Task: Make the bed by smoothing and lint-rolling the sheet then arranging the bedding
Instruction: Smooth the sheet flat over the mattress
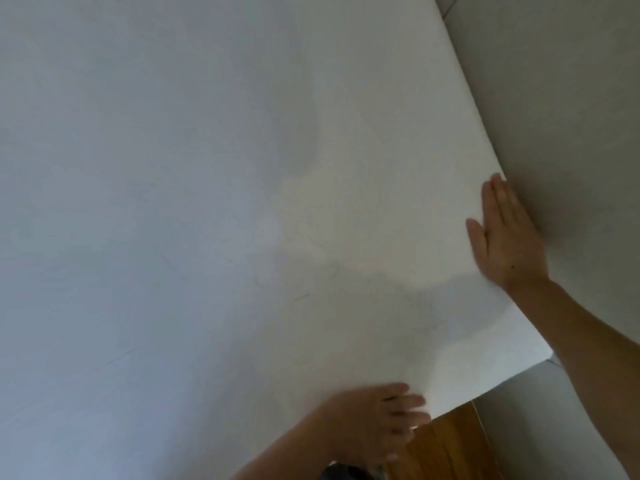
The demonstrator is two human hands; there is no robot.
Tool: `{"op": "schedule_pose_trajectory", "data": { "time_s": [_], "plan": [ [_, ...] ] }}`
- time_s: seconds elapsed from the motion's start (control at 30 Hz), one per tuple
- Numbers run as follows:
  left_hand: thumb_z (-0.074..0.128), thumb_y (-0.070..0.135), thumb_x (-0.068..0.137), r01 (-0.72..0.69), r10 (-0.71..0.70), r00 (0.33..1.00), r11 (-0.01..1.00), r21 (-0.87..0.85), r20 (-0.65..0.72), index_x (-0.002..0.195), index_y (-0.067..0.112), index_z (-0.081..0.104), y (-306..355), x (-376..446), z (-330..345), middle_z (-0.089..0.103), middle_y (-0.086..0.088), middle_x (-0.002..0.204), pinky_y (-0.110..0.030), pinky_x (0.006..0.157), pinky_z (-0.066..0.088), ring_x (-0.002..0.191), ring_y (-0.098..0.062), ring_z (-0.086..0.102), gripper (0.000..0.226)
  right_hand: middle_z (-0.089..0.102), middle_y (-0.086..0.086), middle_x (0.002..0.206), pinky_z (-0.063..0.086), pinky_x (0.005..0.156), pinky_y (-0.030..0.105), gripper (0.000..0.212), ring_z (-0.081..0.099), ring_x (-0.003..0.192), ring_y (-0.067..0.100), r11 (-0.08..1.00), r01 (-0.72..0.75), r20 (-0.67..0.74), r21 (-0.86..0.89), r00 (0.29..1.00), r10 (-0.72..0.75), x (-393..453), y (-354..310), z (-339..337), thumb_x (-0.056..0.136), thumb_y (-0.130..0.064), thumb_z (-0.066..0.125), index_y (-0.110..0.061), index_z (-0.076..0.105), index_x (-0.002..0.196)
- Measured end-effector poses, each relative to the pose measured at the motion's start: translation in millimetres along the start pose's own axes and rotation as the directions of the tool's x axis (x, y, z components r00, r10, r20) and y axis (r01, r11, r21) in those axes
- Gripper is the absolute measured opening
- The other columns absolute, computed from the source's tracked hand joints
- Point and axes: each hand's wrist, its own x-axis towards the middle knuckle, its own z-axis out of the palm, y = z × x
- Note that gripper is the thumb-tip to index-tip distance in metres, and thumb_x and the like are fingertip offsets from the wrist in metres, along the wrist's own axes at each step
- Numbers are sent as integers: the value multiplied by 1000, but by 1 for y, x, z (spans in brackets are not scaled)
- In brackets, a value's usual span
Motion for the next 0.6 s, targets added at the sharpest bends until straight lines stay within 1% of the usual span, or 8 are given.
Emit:
{"op": "schedule_pose_trajectory", "data": {
  "time_s": [0.1, 0.2, 0.27, 0.3, 0.4, 0.47, 0.53, 0.6],
  "plan": [
    [31, 37, 103, 145, -170, 964, 981, -130, -203, 122, 19, 61, -5, -10, -23, 52, -5, 142, -40, 121, 15, 135, -27, 41, 40, 34, 26, 149, 33, 110, 45, 54, 38, 135, 39, 1000, -8, -59, -18, 998, 7, 9, -15, -16, 101, -28, 29, 9, 36, 141],
    [47, 29, 99, 348, -438, 795, 896, -277, -420, 123, 14, 64, -57, -46, -59, 51, -10, 144, -43, 115, 31, 135, -28, 43, 33, 33, 23, 151, 38, 104, 45, 52, 39, 134, 38, 999, 39, -112, 36, 993, -35, 44, -46, -35, 101, -26, 33, 6, 36, 141],
    [52, 24, 97, 539, -624, 607, 778, -321, -492, 126, 11, 61, -113, -95, -85, 48, -13, 144, -44, 112, 35, 136, -29, 43, 34, 29, 21, 154, 27, 113, 39, 55, 30, 140, 33, 990, 115, -113, 78, 988, -106, 83, -81, -46, 102, -31, 30, 5, 32, 144],
    [51, 24, 97, 653, -715, 481, 678, -337, -507, 128, 10, 59, -141, -125, -94, 47, -14, 145, -44, 112, 35, 136, -30, 43, 35, 27, 20, 155, 24, 116, 37, 56, 26, 143, 30, 985, 143, -114, 92, 985, -132, 105, -103, -50, 102, -32, 29, 4, 31, 145],
    [43, 27, 100, 903, -886, 32, 224, -367, -462, 134, 4, 51, -210, -231, -115, 39, -21, 149, -45, 113, 31, 137, -37, 36, 42, 23, 18, 157, 22, 118, 37, 57, 22, 145, 28, 964, 234, -115, 123, 969, -220, 166, -187, -55, 103, -34, 29, 2, 29, 147],
    [45, 25, 100, 919, -890, -208, -36, -394, -405, 138, 1, 44, -230, -303, -122, 32, -23, 152, -48, 114, 27, 140, -40, 29, 45, 23, 18, 157, 21, 119, 38, 57, 22, 146, 28, 940, 300, -116, 162, 952, -284, 198, -257, -54, 103, -34, 30, 3, 28, 147],
    [49, 20, 99, 886, -863, -373, -223, -406, -340, 142, 1, 38, -233, -369, -124, 26, -24, 155, -51, 116, 24, 142, -41, 24, 48, 21, 17, 158, 17, 119, 36, 58, 19, 147, 27, 899, 392, -93, 195, 920, -381, 221, -332, -52, 103, -34, 32, 2, 27, 148],
    [51, 19, 98, 852, -829, -475, -347, -392, -297, 144, 2, 35, -228, -426, -123, 22, -24, 156, -53, 116, 22, 144, -41, 20, 52, 17, 16, 159, 13, 120, 35, 58, 16, 148, 25, 836, 504, -53, 216, 861, -506, 234, -406, -48, 103, -33, 34, 1, 24, 149]
  ]
}}
